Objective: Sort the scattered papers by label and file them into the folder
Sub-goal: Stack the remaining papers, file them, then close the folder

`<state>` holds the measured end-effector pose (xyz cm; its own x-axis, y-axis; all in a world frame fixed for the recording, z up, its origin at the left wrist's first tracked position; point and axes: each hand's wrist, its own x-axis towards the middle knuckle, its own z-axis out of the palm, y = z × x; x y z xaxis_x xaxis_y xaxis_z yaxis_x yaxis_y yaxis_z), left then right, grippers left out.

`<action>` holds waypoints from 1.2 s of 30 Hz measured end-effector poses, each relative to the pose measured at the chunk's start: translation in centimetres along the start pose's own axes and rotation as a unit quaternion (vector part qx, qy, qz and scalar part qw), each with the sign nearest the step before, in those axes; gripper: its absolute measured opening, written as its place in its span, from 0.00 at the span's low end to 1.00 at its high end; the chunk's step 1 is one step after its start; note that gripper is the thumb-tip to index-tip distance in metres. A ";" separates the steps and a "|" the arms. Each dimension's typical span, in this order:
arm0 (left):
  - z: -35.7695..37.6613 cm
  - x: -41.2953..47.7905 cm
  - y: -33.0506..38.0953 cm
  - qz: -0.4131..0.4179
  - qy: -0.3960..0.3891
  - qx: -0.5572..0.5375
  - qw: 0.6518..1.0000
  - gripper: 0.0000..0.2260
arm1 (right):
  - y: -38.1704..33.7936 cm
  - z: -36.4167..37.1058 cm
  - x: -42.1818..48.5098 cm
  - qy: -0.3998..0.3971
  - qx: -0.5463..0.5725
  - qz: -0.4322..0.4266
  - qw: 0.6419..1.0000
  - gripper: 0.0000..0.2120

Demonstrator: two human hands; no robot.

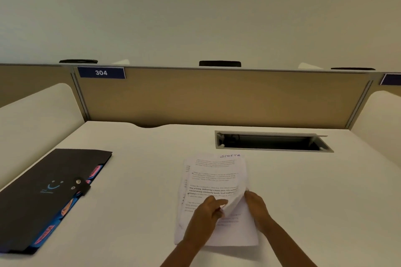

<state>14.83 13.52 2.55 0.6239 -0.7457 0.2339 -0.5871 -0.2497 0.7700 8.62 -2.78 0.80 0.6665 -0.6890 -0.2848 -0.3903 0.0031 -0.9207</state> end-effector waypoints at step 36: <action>-8.3 2.2 -3.2 -0.238 0.158 -0.332 0.899 0.14 | -3.7 -0.5 -3.5 -0.128 0.146 -0.126 0.973 0.21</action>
<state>22.37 17.83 5.53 0.8997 -0.4137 -0.1392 0.1566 0.0083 0.9876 7.41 -0.74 5.30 0.8685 -0.4918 -0.0629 -0.0222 0.0883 -0.9958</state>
